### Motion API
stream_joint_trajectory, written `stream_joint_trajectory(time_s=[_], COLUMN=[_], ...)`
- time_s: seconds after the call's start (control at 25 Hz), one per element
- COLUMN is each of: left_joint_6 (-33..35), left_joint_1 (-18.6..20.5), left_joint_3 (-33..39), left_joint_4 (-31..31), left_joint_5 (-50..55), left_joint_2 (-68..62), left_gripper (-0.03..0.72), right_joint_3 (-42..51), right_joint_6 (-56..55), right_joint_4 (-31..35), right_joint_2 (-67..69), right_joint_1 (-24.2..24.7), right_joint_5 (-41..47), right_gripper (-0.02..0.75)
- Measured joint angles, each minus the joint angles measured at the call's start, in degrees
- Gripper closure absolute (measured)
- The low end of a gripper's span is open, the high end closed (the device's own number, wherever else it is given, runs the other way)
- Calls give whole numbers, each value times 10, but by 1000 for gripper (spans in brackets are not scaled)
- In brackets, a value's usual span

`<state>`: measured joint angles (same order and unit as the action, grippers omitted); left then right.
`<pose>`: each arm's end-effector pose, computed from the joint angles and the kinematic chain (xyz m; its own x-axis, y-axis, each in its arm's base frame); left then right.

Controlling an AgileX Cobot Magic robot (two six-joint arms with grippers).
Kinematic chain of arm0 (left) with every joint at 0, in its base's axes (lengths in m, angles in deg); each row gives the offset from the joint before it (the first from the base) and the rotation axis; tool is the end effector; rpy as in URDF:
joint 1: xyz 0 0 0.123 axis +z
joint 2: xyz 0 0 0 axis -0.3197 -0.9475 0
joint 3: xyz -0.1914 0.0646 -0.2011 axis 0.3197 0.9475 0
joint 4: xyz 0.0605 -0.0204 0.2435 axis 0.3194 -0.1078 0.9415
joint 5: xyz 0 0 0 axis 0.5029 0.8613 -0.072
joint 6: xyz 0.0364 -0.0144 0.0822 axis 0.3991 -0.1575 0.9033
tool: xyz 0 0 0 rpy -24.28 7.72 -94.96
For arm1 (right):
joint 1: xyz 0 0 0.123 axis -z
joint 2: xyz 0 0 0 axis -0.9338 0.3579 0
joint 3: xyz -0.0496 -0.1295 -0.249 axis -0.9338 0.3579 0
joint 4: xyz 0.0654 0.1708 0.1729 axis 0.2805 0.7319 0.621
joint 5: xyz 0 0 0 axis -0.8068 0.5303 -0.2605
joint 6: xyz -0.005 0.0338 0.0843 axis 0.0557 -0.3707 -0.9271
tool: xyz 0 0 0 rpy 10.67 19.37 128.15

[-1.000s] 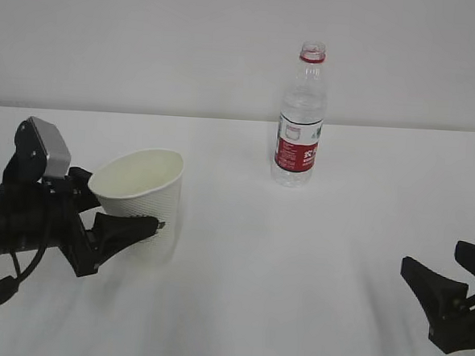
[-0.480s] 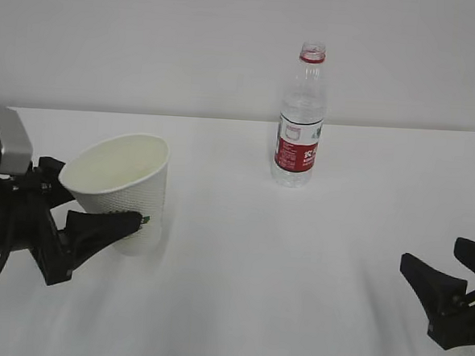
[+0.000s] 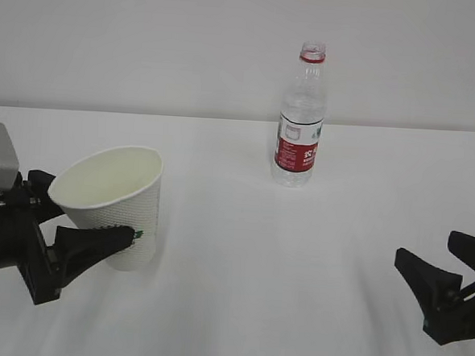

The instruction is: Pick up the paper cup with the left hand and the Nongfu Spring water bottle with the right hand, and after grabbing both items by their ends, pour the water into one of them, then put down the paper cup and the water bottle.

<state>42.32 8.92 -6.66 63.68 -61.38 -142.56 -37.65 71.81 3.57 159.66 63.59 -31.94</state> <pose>0.2126 -0.0959 0.1586 -0.1850 0.2388 -0.9533 0.7905 0.6125 0.0000 0.1736 0.0393 0.1295 -0.2802 -0.1397 -0.9497 -0.3614 0.9319 -0.0305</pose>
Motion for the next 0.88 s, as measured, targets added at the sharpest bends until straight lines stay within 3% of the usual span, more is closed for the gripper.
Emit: stream_joint_trajectory(time_s=[0.88], left_joint_6=[0], left_joint_1=[0], left_joint_3=[0], left_joint_4=[-8], left_joint_5=[0], left_joint_2=[1], left_gripper=[150], right_joint_3=[-128], right_joint_6=[-14], right_joint_4=[-37], right_joint_2=[111], right_joint_1=[0], right_joint_5=[0], right_gripper=[149])
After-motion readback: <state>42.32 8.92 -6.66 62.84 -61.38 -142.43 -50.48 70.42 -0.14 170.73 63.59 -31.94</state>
